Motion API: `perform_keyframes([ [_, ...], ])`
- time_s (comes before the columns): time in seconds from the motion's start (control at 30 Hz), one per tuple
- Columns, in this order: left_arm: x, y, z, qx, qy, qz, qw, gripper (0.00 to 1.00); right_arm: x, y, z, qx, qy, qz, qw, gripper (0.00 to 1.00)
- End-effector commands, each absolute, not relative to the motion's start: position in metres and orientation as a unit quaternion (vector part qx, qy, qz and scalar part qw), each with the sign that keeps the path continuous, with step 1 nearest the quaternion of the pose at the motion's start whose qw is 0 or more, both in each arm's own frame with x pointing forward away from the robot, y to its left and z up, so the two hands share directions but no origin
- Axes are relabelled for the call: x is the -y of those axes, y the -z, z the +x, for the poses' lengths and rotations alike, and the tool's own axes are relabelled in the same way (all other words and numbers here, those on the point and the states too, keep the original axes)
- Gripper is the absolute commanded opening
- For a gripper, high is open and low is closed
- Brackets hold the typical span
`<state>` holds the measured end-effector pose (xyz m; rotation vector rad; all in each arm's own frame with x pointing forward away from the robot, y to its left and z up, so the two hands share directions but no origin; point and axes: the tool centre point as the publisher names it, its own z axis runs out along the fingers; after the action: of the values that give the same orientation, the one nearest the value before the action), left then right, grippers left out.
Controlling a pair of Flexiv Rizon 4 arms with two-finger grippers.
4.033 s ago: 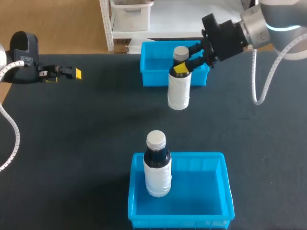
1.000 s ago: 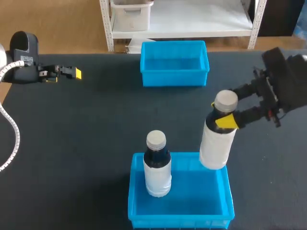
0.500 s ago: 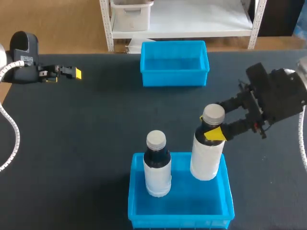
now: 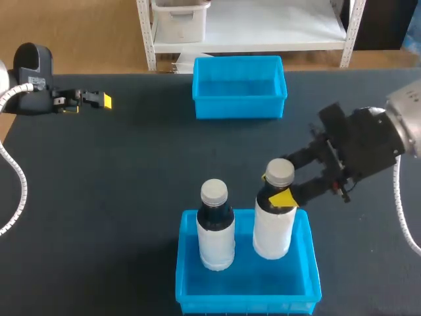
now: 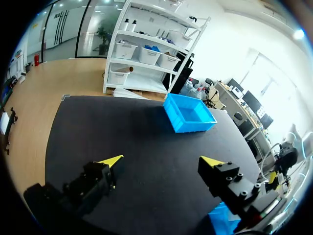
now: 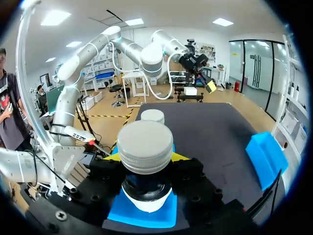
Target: Pick up the bottle, and place it in the far bin if it is heavy, or in the near bin if it is light.
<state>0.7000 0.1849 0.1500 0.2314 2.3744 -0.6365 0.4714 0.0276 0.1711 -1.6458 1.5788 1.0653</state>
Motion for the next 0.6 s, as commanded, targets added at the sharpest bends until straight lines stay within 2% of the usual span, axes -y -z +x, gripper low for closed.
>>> perform_keyframes([
  [0.03,-0.185,-0.150,0.700,-0.908,0.243,0.088,0.330,1.00,-0.033,-0.161,0.476,-0.596,-0.405,-0.624,0.303,0.00],
  [0.6,-0.185,-0.150,0.700,-0.908,0.243,0.088,0.330,1.00,-0.031,-0.144,0.475,-0.589,-0.407,-0.632,0.297,0.00],
])
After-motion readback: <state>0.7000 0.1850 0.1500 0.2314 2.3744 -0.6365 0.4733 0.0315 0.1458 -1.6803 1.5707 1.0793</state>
